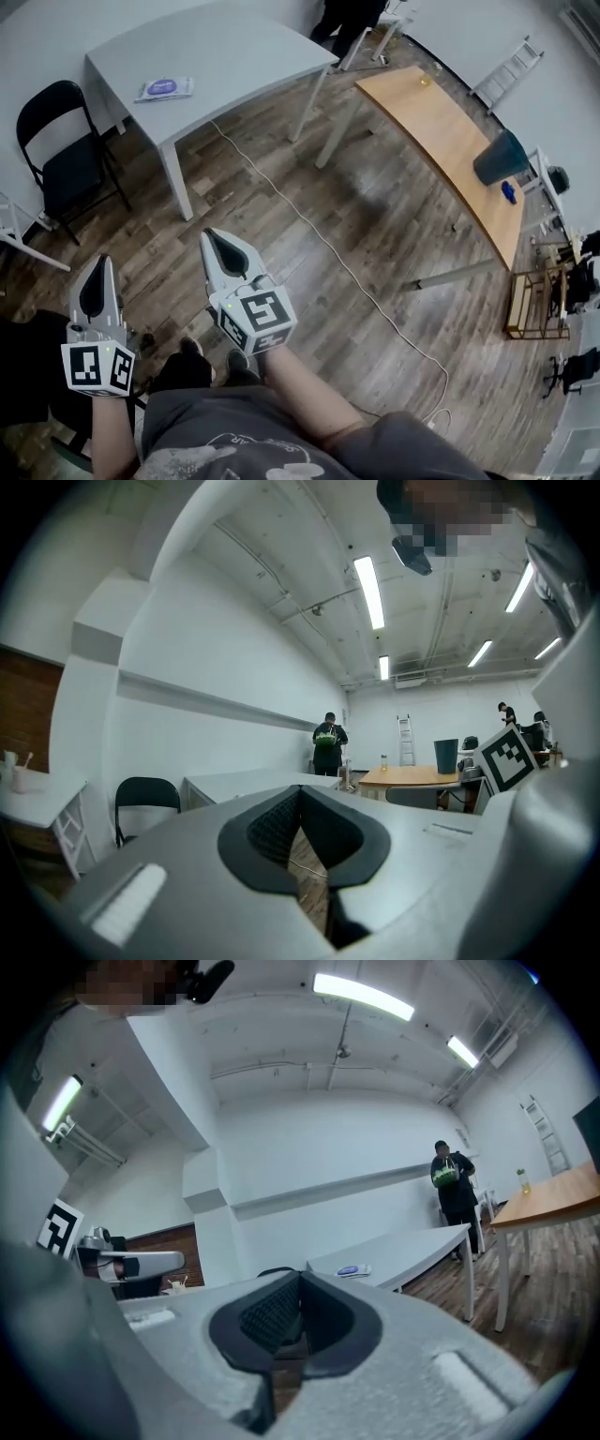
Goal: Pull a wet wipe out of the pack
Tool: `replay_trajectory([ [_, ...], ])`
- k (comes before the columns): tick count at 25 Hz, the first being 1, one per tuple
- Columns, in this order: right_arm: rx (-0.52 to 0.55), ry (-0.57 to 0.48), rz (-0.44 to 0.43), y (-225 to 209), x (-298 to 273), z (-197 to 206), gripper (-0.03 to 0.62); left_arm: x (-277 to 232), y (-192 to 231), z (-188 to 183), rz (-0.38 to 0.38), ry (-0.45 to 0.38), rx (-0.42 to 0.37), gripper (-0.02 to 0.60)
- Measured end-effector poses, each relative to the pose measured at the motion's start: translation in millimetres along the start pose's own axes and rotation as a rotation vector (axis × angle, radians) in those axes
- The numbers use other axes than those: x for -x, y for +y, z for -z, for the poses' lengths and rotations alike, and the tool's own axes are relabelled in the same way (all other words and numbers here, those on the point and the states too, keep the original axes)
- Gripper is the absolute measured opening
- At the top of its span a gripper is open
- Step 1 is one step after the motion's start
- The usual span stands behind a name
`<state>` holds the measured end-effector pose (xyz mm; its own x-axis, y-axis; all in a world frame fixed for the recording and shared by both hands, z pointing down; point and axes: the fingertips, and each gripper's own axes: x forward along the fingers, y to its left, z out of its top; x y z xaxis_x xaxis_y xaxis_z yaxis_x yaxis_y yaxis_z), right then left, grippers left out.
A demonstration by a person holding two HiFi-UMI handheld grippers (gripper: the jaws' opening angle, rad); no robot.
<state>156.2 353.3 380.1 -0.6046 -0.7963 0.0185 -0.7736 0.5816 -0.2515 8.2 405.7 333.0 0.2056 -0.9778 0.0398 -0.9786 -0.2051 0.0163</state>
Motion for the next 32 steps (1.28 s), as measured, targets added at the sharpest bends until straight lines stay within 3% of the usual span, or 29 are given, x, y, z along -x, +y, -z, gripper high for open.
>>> replay_trajectory([
  [9, 0.021, 0.035, 0.007, -22, -74, 10, -0.009, -46, 61, 28, -0.03, -0.001, 0.038, 0.018],
  [19, 0.048, 0.042, 0.056, -52, -205, -13, -0.009, -159, 130, 23, 0.042, 0.006, 0.065, 0.018],
  [32, 0.051, 0.049, 0.095, -66, -312, -12, -0.009, -240, 212, 34, 0.069, 0.03, 0.079, 0.018],
])
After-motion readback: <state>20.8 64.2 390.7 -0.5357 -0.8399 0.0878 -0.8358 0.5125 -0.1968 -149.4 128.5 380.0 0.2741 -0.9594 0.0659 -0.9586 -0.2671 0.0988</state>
